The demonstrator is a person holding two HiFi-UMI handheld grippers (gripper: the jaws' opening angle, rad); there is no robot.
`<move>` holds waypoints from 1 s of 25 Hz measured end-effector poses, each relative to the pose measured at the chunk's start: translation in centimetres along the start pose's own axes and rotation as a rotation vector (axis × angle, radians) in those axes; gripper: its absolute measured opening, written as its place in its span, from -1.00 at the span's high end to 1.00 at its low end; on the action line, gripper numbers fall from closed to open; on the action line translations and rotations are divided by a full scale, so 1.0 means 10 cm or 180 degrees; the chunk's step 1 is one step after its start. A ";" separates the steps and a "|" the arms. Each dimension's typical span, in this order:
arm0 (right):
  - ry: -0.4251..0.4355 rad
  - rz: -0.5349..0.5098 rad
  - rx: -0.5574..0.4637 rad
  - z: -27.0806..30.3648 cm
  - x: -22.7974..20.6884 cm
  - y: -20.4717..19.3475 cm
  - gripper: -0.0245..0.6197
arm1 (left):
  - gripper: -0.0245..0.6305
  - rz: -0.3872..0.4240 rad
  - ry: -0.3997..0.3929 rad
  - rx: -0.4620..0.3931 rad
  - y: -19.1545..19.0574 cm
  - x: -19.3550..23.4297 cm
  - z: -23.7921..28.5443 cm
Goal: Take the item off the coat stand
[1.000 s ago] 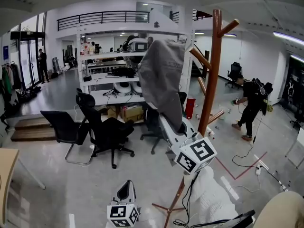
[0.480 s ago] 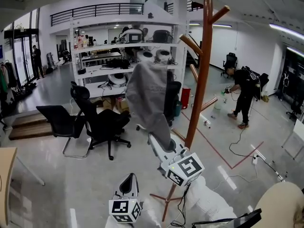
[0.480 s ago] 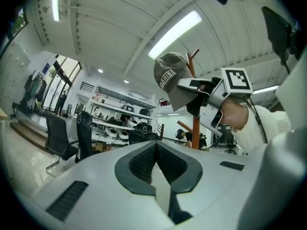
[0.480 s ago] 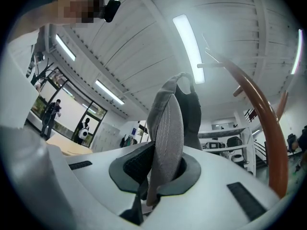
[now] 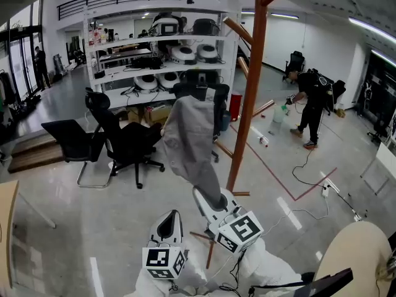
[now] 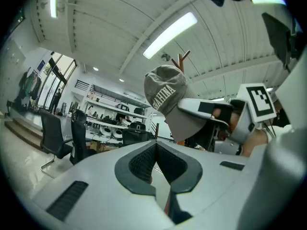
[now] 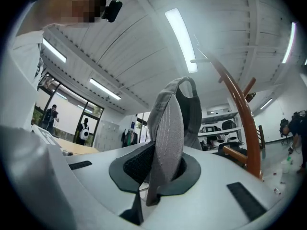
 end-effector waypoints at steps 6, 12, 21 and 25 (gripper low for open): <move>-0.0250 0.0207 0.0234 -0.38 0.14 -0.45 0.82 | 0.96 0.0009 -0.0054 -0.0013 -0.07 -0.22 -0.01; -0.0392 0.0481 0.0360 -0.72 0.16 -0.69 0.82 | 0.96 0.0026 -0.0109 0.0004 -0.10 -0.46 0.00; -0.0461 0.0853 0.0323 -1.01 0.18 -0.82 0.82 | 0.96 0.0015 -0.0090 -0.0036 -0.14 -0.63 -0.02; -0.0495 0.0871 0.0263 -1.05 0.20 -0.77 0.82 | 0.96 0.0027 -0.0082 -0.0027 -0.14 -0.63 -0.06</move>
Point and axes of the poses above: the fingertips, and each gripper's own axes: z forward along the fingers, x to its left, y out of its top, the point moved 7 cm from there along -z, backward along the fingers, and after that the axes turned 13 degrees about x, right-handed, at the moved point
